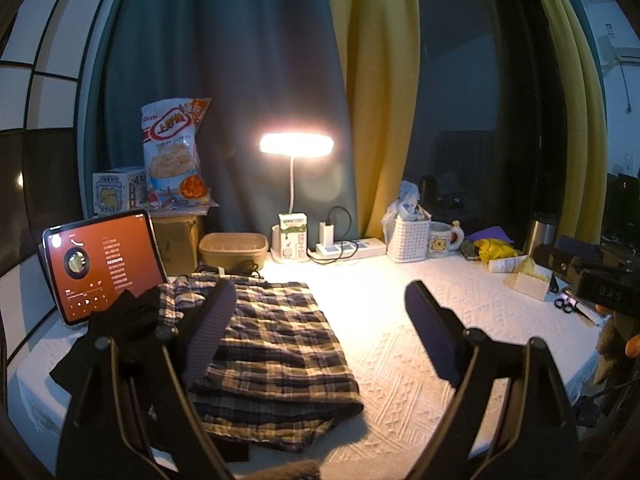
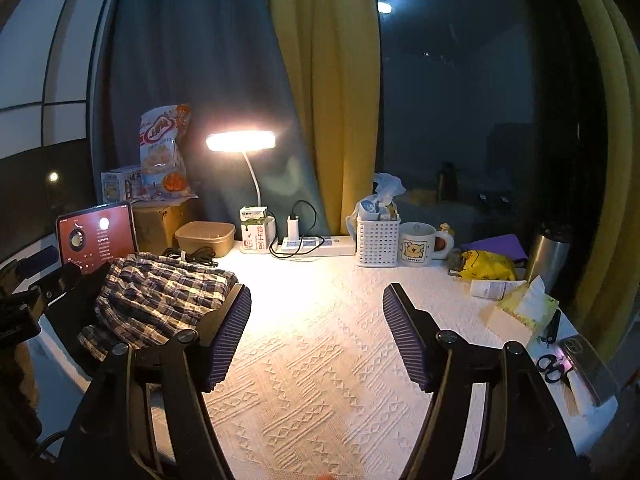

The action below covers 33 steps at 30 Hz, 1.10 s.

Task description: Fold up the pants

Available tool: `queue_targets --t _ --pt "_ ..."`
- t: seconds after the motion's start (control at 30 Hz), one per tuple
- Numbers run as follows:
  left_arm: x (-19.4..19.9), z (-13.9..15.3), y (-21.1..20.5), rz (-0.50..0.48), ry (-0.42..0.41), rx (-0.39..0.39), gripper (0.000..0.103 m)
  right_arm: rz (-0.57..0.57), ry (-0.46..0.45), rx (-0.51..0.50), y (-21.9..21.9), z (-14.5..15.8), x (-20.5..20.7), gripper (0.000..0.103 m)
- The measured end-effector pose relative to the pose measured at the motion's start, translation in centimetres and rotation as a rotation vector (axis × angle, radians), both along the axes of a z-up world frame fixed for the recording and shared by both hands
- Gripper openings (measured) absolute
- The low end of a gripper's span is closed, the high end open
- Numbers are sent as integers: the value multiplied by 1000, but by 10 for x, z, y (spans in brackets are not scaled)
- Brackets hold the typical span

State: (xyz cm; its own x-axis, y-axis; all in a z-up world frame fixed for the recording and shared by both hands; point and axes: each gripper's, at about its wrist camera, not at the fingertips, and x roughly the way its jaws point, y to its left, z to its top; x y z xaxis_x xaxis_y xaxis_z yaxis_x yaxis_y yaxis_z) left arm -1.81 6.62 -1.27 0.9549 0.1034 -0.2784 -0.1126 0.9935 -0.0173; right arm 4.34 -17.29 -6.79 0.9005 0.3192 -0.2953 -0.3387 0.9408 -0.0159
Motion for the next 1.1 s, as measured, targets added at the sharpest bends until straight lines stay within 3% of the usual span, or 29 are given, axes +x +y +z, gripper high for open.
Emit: queue_targets --t 1.1 --pt "-2 0 -1 6 -3 0 87 15 8 -10 3 -4 0 72"
